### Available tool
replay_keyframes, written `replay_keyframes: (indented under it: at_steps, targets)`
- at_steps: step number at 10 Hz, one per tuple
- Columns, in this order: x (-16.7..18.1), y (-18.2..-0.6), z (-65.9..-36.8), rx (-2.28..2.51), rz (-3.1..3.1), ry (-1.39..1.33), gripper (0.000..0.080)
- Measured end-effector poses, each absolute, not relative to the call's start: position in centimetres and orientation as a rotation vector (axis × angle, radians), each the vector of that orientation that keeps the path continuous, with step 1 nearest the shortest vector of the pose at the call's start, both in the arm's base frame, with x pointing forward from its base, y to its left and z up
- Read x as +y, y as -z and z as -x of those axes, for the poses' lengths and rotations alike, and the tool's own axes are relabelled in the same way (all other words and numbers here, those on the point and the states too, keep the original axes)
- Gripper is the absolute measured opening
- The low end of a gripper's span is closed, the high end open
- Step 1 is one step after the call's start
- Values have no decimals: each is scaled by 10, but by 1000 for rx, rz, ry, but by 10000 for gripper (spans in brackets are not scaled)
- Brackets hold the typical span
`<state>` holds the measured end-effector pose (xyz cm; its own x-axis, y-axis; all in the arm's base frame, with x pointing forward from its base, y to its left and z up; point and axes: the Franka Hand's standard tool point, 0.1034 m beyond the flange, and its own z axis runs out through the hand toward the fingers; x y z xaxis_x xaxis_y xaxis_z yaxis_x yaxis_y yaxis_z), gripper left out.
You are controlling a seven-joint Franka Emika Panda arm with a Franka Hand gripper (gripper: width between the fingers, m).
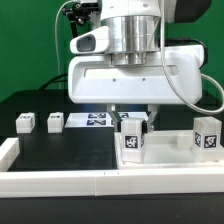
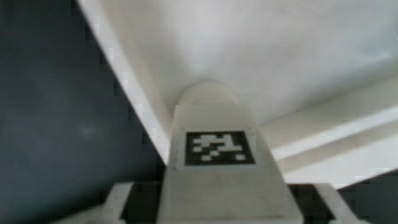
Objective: Assemble square table
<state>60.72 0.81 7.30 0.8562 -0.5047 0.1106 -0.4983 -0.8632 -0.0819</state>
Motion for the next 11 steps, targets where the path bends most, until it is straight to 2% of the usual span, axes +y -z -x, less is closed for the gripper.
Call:
replay_keyframes:
  at_steps: [3,7,8,9,10,11]
  targets:
    - [9,-73,-607,1313,2783,191,292]
    - [9,-73,-607,1461,2686,179,302]
    - [9,-73,-607,1414,2713,181,539]
    - [9,-73,-607,1378,2733,182,539]
    - [9,-72,-607,1303,2773,185,625]
    - [9,-72,-607,1154,2845,192,643]
